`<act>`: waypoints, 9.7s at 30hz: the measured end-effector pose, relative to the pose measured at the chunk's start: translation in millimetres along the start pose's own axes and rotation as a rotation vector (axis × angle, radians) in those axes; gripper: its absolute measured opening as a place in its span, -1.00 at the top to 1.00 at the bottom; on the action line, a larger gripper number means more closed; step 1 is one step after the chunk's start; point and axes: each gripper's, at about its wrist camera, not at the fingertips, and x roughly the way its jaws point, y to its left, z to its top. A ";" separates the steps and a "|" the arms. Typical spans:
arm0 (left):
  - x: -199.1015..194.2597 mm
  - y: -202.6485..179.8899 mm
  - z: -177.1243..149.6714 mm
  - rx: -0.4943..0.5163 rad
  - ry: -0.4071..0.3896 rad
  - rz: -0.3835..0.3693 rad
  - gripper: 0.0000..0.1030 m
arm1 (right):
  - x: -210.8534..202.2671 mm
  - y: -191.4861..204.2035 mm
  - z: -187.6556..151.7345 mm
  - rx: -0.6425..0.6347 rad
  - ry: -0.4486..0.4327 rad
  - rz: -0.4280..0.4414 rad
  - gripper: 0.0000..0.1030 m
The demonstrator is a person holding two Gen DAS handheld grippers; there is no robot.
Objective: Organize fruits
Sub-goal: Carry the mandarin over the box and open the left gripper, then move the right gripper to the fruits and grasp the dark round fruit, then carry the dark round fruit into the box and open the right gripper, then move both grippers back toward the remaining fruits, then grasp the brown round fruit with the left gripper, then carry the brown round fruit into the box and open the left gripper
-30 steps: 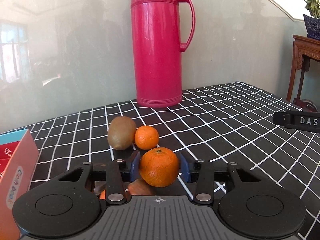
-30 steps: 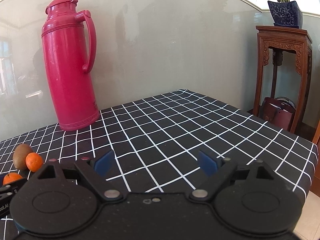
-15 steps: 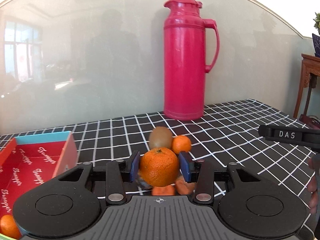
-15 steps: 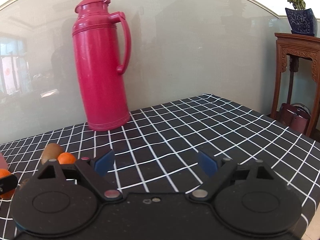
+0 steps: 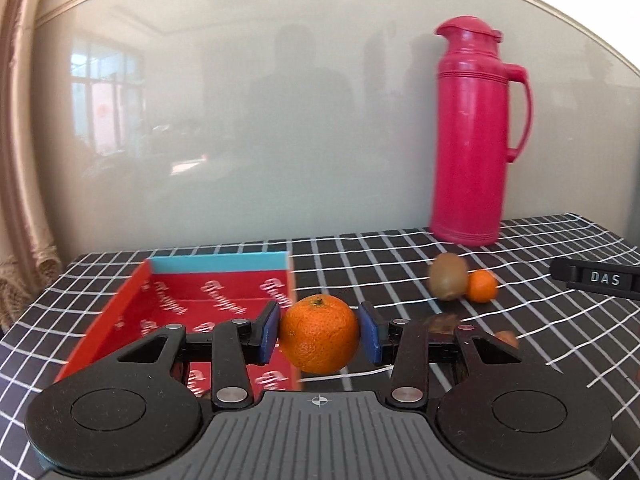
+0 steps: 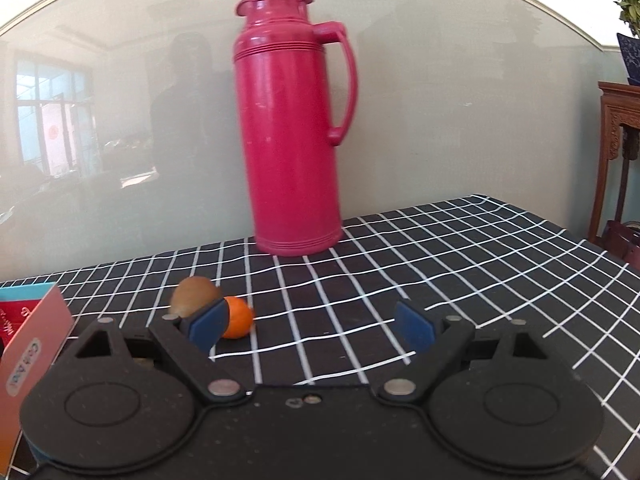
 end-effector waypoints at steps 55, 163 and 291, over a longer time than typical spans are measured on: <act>-11.0 86.8 -22.7 -0.099 -0.053 0.273 -1.00 | -12.9 58.7 -14.0 -0.231 -0.021 0.181 -0.79; -40.0 179.6 -43.5 -0.236 -0.018 0.411 -1.00 | -19.5 105.6 10.5 -0.006 -0.088 0.210 -0.36; 3.8 -65.2 -1.8 0.019 0.055 -0.124 0.47 | -30.0 -41.9 13.1 0.049 -0.088 -0.006 -0.62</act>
